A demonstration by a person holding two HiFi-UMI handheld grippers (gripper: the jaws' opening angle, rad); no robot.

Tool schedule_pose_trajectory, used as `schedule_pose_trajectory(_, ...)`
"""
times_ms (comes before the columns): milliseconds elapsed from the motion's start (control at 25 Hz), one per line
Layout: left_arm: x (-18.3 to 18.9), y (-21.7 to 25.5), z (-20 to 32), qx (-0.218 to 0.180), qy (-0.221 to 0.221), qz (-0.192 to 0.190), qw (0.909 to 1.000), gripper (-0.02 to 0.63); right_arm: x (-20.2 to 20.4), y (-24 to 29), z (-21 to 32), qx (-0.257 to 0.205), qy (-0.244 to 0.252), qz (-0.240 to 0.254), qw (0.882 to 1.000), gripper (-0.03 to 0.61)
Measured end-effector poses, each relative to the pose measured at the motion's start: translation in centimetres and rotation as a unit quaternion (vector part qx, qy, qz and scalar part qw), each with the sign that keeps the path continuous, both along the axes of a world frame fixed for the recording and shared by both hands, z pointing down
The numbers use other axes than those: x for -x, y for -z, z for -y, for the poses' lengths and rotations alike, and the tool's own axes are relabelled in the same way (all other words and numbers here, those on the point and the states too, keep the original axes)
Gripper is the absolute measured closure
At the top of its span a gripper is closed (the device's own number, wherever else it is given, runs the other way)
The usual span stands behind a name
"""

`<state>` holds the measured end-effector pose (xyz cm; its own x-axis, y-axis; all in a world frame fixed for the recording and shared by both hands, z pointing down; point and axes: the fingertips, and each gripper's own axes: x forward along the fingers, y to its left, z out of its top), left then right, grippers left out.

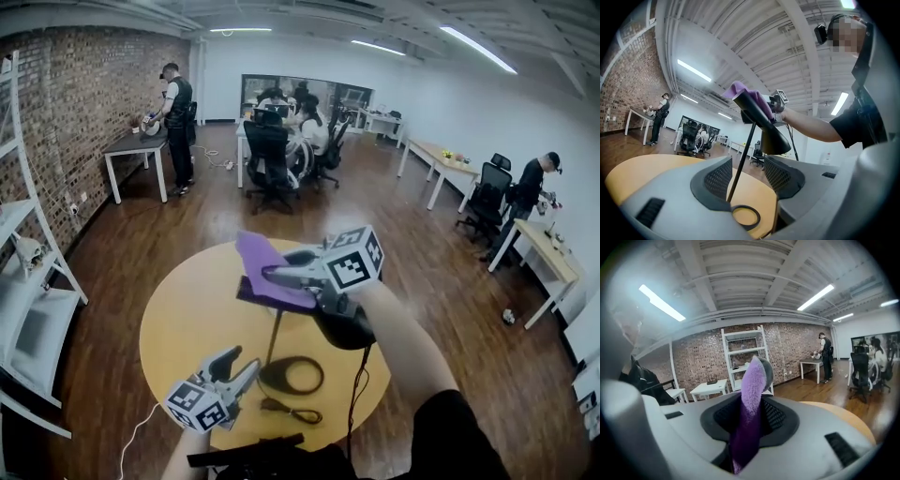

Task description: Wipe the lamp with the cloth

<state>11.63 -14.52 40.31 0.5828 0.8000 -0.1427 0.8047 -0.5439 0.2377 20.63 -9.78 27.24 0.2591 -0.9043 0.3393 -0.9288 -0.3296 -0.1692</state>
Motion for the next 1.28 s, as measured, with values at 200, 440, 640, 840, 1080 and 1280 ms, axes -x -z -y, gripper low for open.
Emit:
schedule_pose_trajectory(200, -0.2, -0.2, -1.0, 0.008, -0.004, 0.002, 1.0000, 0.405, 0.1, -1.6, -3.3, 0.012, 0.000, 0.040, 0.999, 0.474)
schedule_pose_trajectory(440, -0.3, -0.1, -2.5, -0.003, -0.019, 0.002, 0.9998, 0.405, 0.9, -3.2, -8.7, 0.040, -0.035, 0.031, 0.998, 0.474)
schedule_pose_trajectory(640, 0.3, 0.0, -3.7, -0.008, -0.025, 0.003, 0.9996, 0.405, 2.3, -4.2, -13.6, 0.068, -0.061, 0.015, 0.996, 0.474)
schedule_pose_trajectory(840, 0.9, 0.1, -4.9, -0.013, -0.020, 0.003, 0.9997, 0.405, 3.9, -4.4, -18.4, 0.043, -0.104, -0.001, 0.994, 0.474)
schedule_pose_trajectory(1080, -1.6, -0.2, -3.0, -0.012, -0.007, 0.004, 0.9999, 0.405, 3.4, -5.3, -19.8, -0.007, -0.153, -0.004, 0.988, 0.474)
schedule_pose_trajectory(1280, -2.4, 0.0, -3.5, 0.002, 0.037, -0.001, 0.9993, 0.405, 4.7, -5.6, -22.3, -0.097, -0.182, 0.005, 0.979, 0.474)
